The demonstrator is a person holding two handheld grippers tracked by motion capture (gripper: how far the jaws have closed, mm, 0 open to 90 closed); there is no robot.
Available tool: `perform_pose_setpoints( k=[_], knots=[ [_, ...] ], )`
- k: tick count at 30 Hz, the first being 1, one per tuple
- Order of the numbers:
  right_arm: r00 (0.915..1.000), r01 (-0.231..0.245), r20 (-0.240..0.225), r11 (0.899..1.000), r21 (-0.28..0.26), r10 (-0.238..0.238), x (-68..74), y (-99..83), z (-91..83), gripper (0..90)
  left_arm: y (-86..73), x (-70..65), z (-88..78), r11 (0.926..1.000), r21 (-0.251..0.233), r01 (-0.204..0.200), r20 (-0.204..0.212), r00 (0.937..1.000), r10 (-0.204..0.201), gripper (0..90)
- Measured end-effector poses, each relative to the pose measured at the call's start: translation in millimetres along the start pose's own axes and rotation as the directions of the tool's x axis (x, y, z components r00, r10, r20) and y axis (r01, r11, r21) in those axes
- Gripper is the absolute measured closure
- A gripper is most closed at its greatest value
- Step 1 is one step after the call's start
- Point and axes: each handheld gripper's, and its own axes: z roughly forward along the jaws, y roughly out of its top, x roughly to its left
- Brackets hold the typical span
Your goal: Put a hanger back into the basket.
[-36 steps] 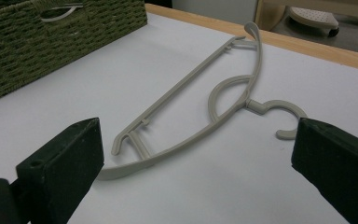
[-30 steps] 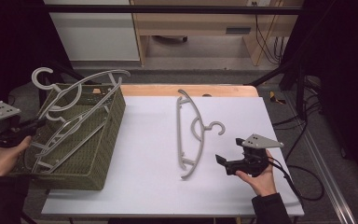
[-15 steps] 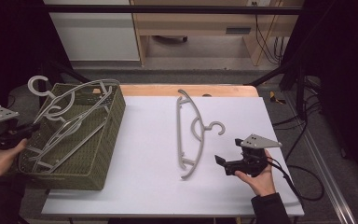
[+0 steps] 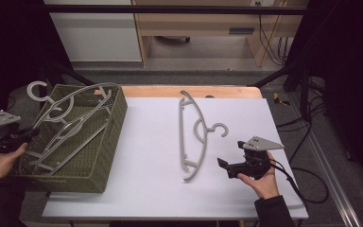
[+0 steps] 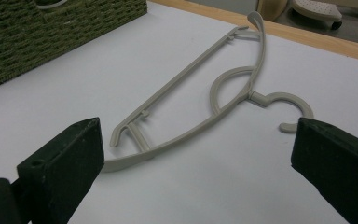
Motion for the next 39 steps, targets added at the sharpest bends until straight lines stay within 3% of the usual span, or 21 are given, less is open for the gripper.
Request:
perform_pose_setpoints(
  k=[5,7,9,12,15,17,18,21,22,28,33,39],
  knots=[
    [1.0000,0.007,-0.002,1.000,0.011,-0.006,0.2,-0.7,1.5,2.6,-7.2,-2.8,8.2,0.9981,0.052,-0.034,-0.018,0.9992,0.035,82.3],
    [1.0000,0.003,-0.001,1.000,0.010,-0.003,0.7,-0.8,2.2,2.6,-8.5,-5.0,12.2,0.9981,0.051,-0.035,-0.004,0.9994,0.035,82.0],
    [1.0000,0.004,-0.002,1.000,0.010,-0.004,0.7,-0.8,2.4,2.6,-8.0,-9.0,16.0,0.9949,0.081,-0.060,-0.016,0.9980,0.061,82.0],
    [1.0000,0.004,-0.001,1.000,0.011,-0.004,0.6,-0.7,2.0,2.6,-6.6,-6.8,16.4,0.9940,0.107,-0.024,0.018,0.9996,0.022,81.7],
    [1.0000,0.002,-0.001,1.000,0.010,-0.002,0.8,-0.6,1.8,2.7,-5.6,-10.3,19.5,0.9890,0.143,-0.037,-0.003,0.9993,0.038,81.3],
    [0.9999,0.011,-0.003,1.000,0.010,-0.011,0.1,-0.6,1.4,2.7,-4.7,-11.8,22.8,0.9817,0.187,-0.033,0.012,0.9994,0.032,80.6],
    [1.0000,0.008,-0.003,1.000,0.010,-0.008,0.2,-0.5,1.3,2.7,-4.5,-12.8,24.5,0.9781,0.205,-0.036,0.001,0.9993,0.037,80.2],
    [1.0000,0.006,0.000,1.000,0.006,-0.006,0.4,-0.4,1.3,2.7,-4.4,-12.4,26.4,0.9746,0.222,-0.026,-0.021,0.9993,0.031,75.0],
    [1.0000,0.006,0.000,1.000,0.005,-0.006,0.3,-0.4,1.2,2.8,-4.8,-12.1,26.3,0.9739,0.227,-0.013,-0.009,0.9998,0.016,75.4],
    [1.0000,0.006,-0.002,1.000,0.002,-0.006,0.3,-0.2,0.8,3.0,-8.6,-13.2,20.7,0.9824,0.187,-0.013,-0.002,0.9999,0.013,71.9],
    [1.0000,-0.005,0.006,1.000,-0.001,0.005,0.9,0.0,0.5,3.3,-9.8,-22.4,9.8,0.9960,0.087,0.018,0.042,0.9989,-0.022,64.2],
    [0.9999,0.003,0.013,1.000,-0.012,-0.003,-0.1,0.1,0.6,3.6,-4.3,-45.9,-5.4,0.9983,-0.044,0.039,0.094,0.9950,-0.034,51.9]
  ],
)
